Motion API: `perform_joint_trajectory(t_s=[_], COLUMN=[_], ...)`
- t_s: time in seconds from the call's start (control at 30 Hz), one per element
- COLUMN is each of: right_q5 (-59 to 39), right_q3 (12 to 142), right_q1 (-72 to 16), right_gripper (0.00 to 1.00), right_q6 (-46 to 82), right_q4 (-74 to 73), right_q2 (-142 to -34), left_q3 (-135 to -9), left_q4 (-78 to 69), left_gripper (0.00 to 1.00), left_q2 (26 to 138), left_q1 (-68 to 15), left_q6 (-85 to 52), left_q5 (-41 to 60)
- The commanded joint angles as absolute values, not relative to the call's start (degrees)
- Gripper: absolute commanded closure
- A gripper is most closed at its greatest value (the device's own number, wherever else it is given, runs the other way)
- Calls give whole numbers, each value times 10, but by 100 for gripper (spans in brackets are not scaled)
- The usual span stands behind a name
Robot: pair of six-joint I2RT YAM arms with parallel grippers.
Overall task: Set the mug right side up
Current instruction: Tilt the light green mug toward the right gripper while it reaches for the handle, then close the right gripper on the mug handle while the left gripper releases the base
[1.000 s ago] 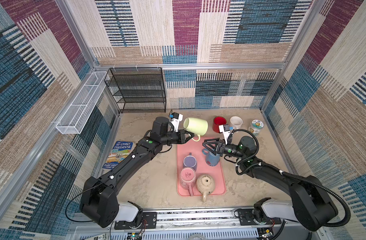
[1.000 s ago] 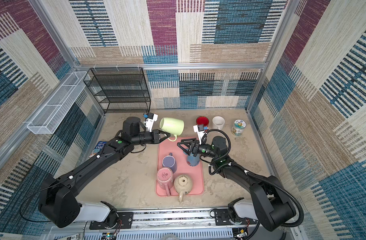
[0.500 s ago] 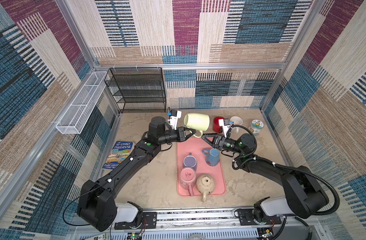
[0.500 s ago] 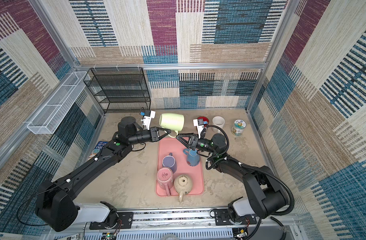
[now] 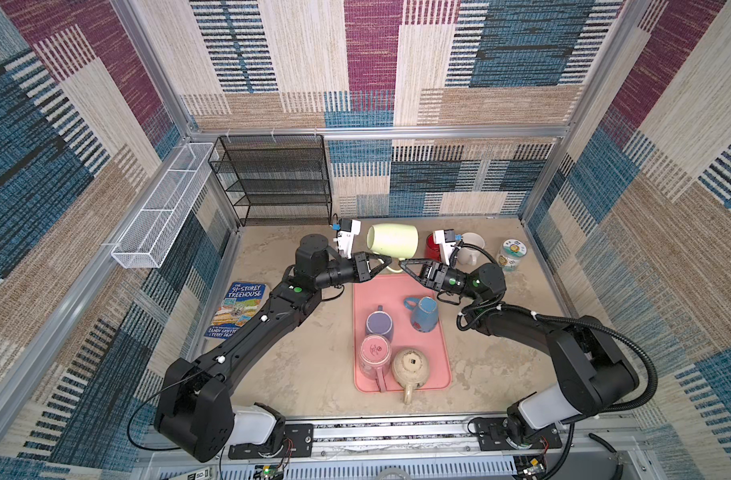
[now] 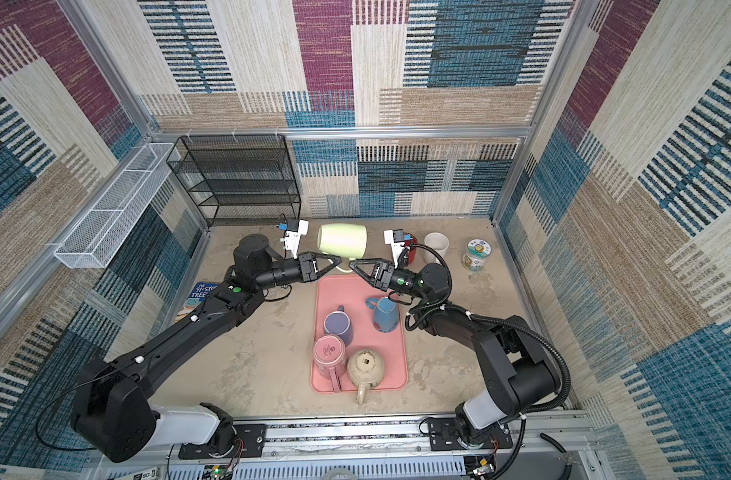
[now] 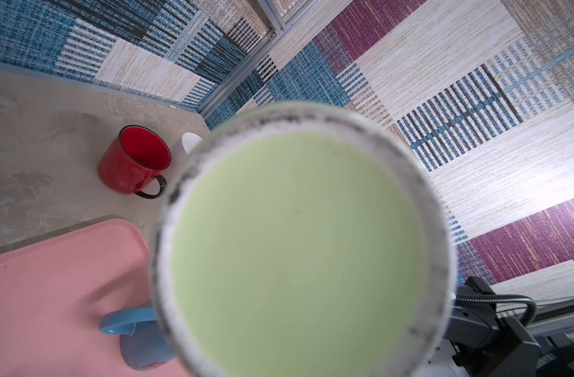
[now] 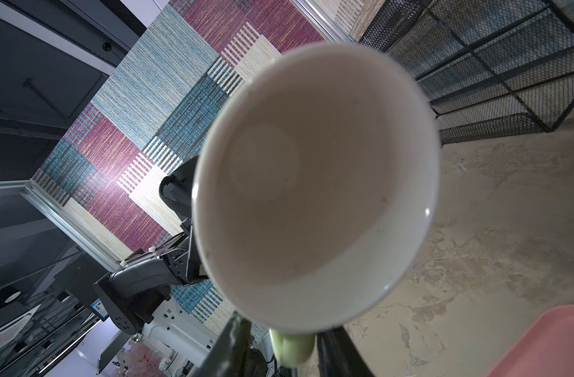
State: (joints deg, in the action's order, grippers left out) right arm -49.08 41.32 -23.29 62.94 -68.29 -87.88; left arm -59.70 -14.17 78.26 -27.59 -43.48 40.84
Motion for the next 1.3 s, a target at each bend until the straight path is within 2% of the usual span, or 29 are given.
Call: perform_joint_trajectory(t_s=[0.0, 0.63, 0.97, 1.27], right_q5=[-497, -495, -485, -483], right_q3=[424, 453, 450, 457], right_q1=[-234, -235, -236, -236], right_gripper=[64, 65, 75, 91], right_q6=[656, 697, 701, 685], right_q4=[-732, -769, -776, -746], right_q2=[-885, -923, -930, -925], left_q3=[-592, -586, -580, -578], left_q4=[-203, -243, -250, -220], left_gripper=[100, 100, 100, 100], left_q2=[783, 810, 822, 817], left_q1=[-276, -280, -285, -286], left_q6=[-439, -462, -464, -437], left_q5=[431, 440, 444, 436])
